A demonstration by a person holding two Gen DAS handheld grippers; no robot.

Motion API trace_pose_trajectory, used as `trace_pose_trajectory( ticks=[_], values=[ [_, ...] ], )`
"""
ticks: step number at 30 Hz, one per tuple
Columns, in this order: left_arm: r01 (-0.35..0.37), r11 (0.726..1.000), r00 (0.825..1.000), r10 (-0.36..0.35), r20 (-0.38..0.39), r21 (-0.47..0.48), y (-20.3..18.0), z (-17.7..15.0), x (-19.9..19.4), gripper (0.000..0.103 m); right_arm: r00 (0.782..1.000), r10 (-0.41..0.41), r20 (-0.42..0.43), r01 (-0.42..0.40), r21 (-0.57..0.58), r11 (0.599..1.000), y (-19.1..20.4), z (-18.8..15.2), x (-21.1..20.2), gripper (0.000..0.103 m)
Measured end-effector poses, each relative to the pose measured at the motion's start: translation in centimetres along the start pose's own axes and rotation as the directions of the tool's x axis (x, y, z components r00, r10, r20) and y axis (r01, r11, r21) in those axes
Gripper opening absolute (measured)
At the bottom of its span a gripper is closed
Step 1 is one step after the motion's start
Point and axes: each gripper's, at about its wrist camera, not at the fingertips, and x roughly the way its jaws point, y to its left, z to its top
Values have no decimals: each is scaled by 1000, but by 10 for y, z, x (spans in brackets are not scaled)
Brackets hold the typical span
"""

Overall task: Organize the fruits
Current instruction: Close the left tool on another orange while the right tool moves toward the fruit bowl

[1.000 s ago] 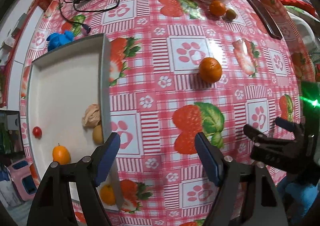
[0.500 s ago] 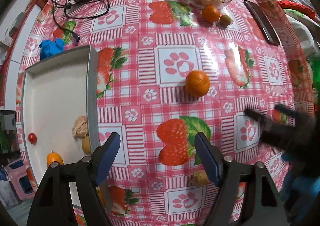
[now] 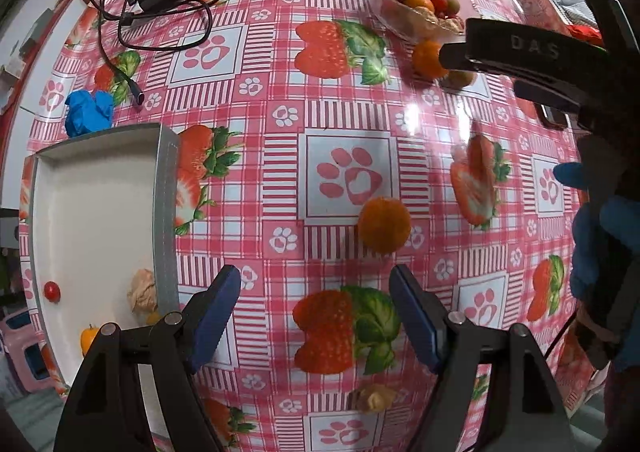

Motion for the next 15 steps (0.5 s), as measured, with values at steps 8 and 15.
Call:
trace_pose_trajectory(
  ticks=[8,15],
  values=[
    [-6,1000,999,5,-35,-26,10,4,16,80,1000,8,10,-7,-92,996,18,10,21,90],
    [-6,999,999,4,-46,-37,18,8,25,80,1000,-5,4,6,-185,983,40,17,34,61]
  ],
)
